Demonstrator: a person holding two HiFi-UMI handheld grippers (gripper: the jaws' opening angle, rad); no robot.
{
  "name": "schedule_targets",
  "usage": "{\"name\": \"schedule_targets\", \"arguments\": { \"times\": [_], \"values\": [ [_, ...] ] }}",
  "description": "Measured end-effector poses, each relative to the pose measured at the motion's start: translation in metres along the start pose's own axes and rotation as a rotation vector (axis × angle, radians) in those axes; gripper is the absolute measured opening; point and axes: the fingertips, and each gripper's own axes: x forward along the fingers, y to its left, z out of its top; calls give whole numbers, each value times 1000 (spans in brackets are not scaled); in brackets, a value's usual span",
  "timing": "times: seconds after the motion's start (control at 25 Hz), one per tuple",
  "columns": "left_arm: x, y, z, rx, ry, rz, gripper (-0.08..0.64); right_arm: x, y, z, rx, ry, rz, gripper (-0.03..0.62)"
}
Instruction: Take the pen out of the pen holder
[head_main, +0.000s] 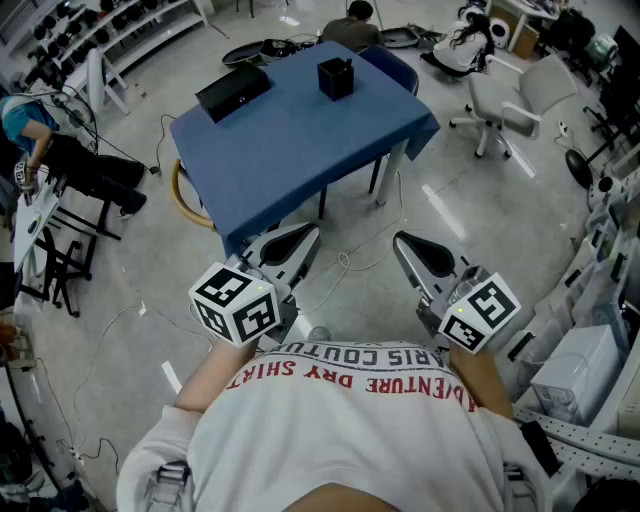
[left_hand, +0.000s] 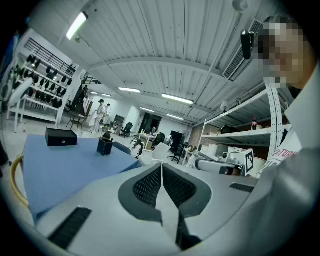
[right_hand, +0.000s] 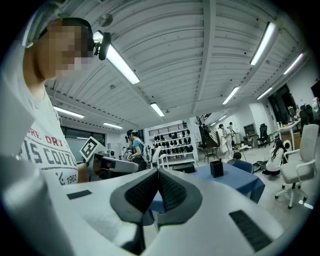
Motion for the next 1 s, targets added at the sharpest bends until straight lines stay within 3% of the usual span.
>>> {"name": "schedule_targets", "arguments": {
  "times": [0.36, 0.4, 0.44, 0.52, 0.68, 1.0],
  "values": [
    [6, -39, -8, 24, 13, -4, 32, -38, -7, 5, 31, -43, -23, 26],
    [8, -43, -9, 27, 13, -6, 32, -41, -9, 5, 33, -44, -26, 43],
    [9, -47, -9, 30, 13, -8, 32, -44, -11, 5, 39, -44, -26, 102],
    [10, -55, -8, 37, 8, -11, 32, -48, -14, 5, 50, -50, -22, 294],
    [12, -69, -7, 49, -9, -9, 32, -60, -18, 8, 1, -52, -39, 356],
    [17, -85, -14, 57, -29, -7, 32, -76, -24, 6, -25, -60, -42, 373]
  ]
}}
